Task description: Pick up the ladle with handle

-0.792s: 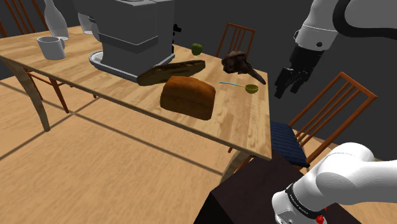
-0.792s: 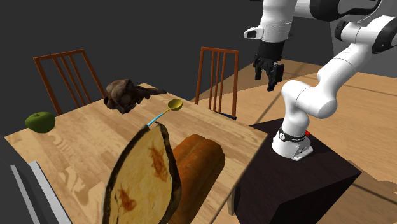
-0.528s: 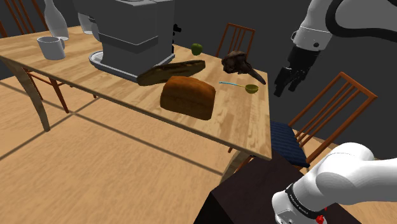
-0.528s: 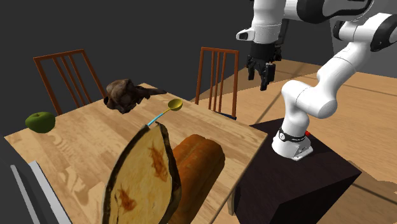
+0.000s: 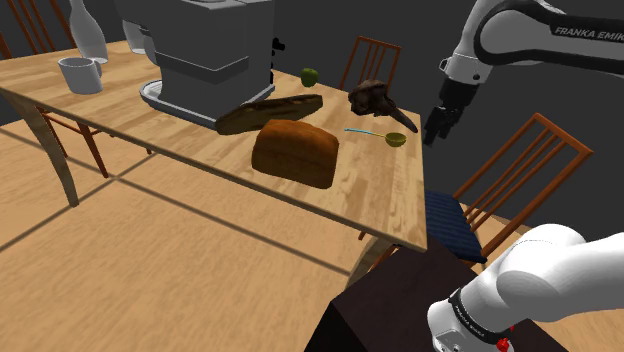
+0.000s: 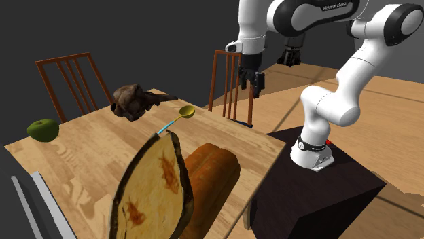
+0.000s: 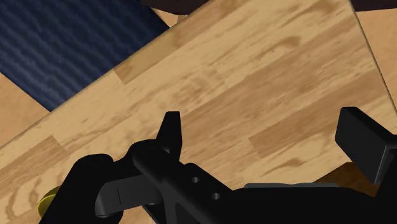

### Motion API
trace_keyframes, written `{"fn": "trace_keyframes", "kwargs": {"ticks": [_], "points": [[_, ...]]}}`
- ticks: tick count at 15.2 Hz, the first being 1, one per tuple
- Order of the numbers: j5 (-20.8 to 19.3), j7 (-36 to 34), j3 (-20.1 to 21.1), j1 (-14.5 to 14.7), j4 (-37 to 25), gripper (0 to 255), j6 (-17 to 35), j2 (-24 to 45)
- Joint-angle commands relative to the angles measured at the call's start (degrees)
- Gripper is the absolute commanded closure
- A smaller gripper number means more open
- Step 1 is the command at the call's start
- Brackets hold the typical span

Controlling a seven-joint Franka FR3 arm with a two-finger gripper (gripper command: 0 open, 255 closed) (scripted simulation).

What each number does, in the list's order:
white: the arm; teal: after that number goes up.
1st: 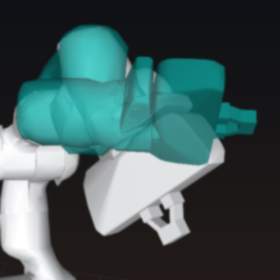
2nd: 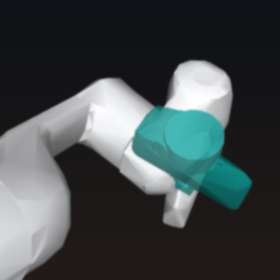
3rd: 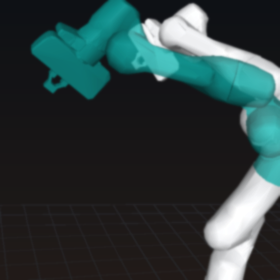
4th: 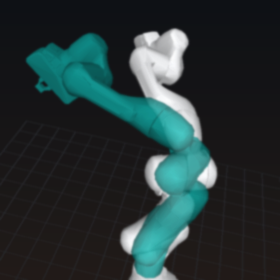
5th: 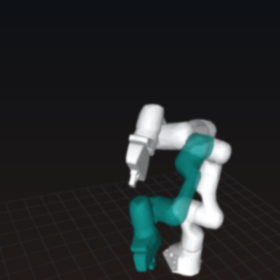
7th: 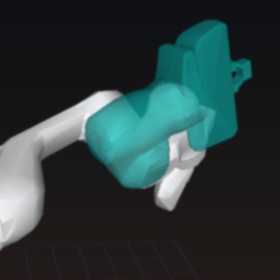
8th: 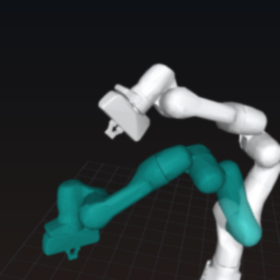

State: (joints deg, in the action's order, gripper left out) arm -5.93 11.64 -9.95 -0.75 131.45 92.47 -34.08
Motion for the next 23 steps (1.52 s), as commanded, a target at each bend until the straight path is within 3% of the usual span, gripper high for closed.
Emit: {"fn": "trace_keyframes", "kwargs": {"ticks": [1,7,14,23], "points": [[-0.8,4.6,-2.8,0.0,-1.5,0,2.1,3.6],[0.1,16.9,-9.4,0.8,-8.2,0,7.2,16.0],[5.8,32.0,-14.7,0.7,-20.0,0,10.3,33.1],[15.7,48.6,-14.4,-5.0,-42.7,0,7.4,57.3]]}}
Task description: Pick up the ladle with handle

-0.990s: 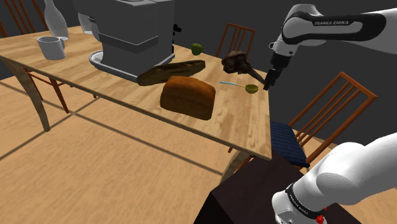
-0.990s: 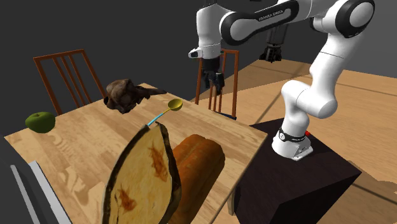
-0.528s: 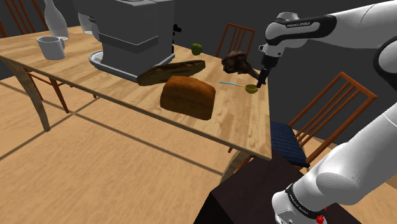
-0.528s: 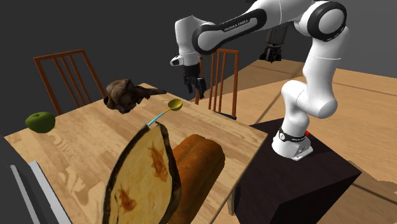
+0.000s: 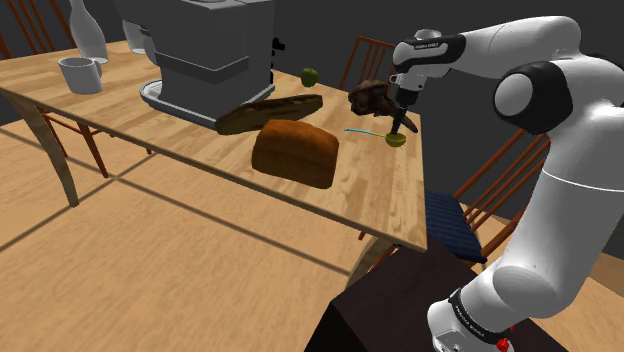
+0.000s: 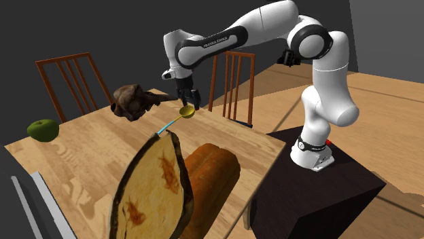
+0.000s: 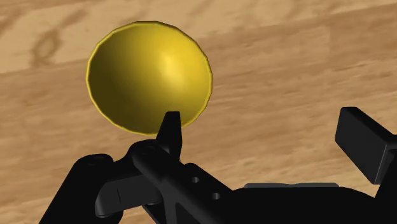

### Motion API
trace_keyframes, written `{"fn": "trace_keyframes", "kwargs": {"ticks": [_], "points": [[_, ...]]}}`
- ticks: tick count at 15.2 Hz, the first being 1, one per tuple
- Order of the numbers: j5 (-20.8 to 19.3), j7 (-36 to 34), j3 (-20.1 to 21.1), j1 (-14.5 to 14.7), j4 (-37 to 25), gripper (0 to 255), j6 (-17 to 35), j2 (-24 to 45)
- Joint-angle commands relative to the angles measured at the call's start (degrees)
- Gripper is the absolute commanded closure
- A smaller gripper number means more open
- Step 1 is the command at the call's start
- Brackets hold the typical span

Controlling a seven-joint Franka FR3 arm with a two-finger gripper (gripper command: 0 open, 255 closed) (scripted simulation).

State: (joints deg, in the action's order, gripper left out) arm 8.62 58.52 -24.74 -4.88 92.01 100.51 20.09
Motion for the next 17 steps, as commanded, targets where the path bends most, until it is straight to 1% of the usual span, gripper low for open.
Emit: {"fn": "trace_keyframes", "kwargs": {"ticks": [1,4,5,12,14,15,17], "points": [[2.1,3.1,0.8,-1.9,-6.5,0,-1.5,5.9],[4.3,6.5,2.4,-5.0,-17.6,0,-4.7,14.7],[4.8,7.1,2.8,-5.7,-20.4,0,-5.6,16.7],[5.2,7.5,3.1,-5.5,-16.8,0,-1.0,17.8],[5.2,7.5,3.2,-5.5,-16.5,0,-0.6,18.0],[5.2,7.6,3.2,-5.5,-16.4,255,-0.5,17.9],[5.2,7.6,3.2,-5.5,-16.3,255,-0.5,17.9]]}}
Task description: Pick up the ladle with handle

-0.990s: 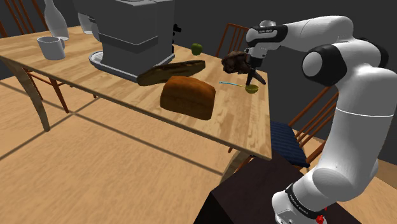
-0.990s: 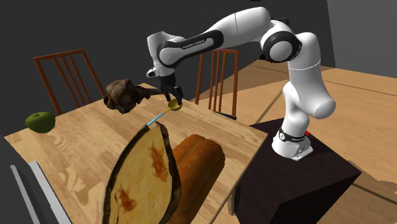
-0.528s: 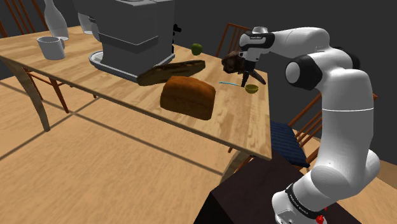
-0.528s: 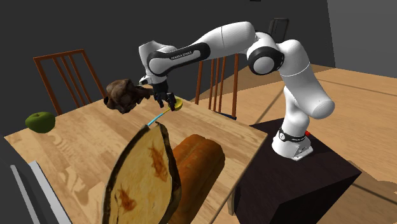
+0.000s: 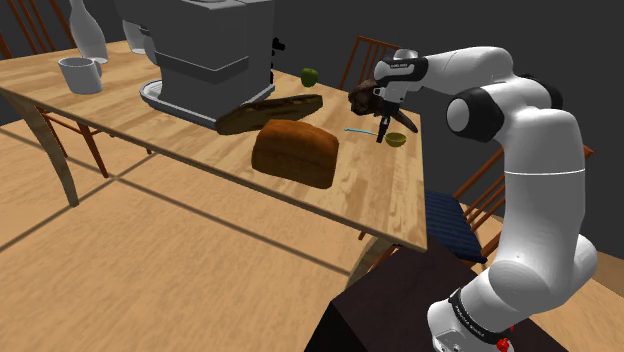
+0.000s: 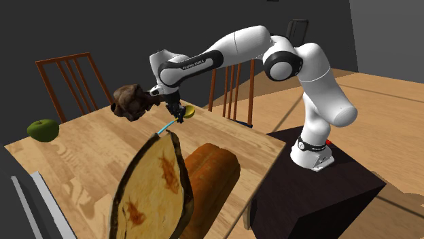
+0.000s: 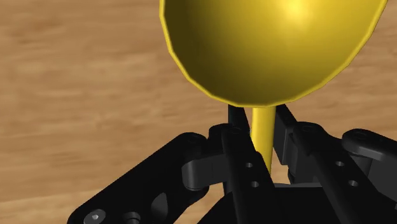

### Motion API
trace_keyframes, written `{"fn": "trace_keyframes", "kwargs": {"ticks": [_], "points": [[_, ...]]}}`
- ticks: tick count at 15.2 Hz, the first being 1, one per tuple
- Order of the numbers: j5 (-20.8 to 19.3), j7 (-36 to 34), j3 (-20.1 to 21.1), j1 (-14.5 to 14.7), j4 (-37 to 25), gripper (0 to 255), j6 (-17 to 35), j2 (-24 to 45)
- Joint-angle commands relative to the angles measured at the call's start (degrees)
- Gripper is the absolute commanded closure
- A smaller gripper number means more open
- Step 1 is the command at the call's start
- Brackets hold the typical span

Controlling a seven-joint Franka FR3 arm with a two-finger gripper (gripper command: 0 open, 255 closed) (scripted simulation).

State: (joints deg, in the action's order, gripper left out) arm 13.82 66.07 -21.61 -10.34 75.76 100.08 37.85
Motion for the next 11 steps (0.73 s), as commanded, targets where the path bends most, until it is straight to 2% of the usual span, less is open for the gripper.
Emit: {"fn": "trace_keyframes", "kwargs": {"ticks": [1,6,11], "points": [[0.0,0.0,0.0,0.1,0.2,255,0.1,0.0],[0.0,0.0,0.0,0.1,0.4,255,0.2,-0.1],[-0.3,-0.3,-0.1,-0.1,-2.2,255,-2.8,-0.6]]}}
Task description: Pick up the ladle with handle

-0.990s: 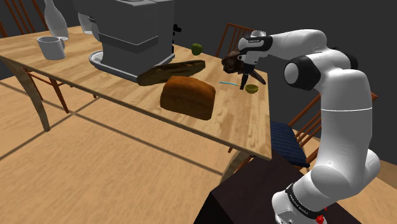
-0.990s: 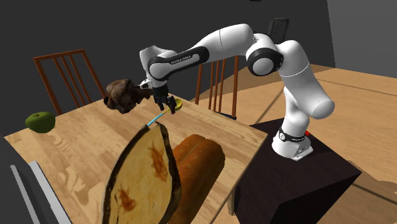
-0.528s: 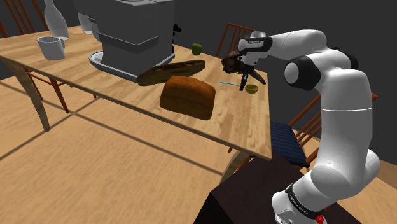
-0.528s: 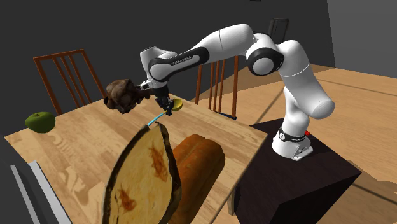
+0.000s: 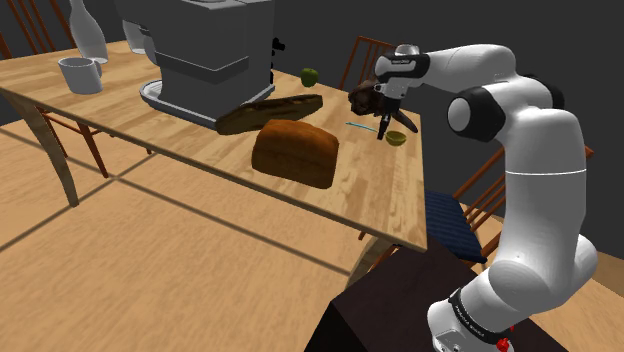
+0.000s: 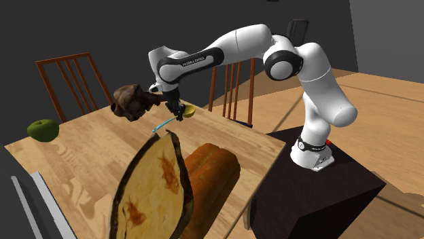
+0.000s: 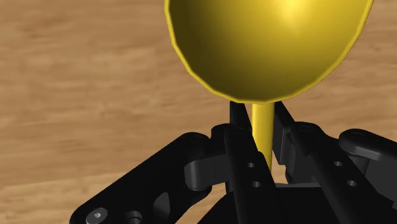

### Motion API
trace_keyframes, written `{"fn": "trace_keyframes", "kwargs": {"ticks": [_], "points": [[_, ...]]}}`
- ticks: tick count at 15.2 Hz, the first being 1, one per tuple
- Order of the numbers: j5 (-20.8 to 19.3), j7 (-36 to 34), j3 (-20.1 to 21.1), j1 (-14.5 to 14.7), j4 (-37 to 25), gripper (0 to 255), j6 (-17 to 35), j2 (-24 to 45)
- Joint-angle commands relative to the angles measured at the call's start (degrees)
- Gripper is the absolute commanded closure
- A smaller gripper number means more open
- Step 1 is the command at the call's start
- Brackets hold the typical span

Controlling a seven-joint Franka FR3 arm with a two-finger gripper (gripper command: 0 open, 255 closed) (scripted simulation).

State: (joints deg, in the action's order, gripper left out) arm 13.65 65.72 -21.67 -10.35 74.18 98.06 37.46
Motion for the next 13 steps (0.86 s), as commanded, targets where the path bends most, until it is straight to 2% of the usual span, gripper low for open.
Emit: {"fn": "trace_keyframes", "kwargs": {"ticks": [1,11,13], "points": [[-0.2,0.0,-0.1,-0.2,-1.1,255,-1.4,-0.3],[-0.6,-0.6,-0.4,-0.9,-7.7,255,-8.6,-1.1],[-0.6,-0.6,-0.4,-1.0,-7.8,255,-8.7,-1.1]]}}
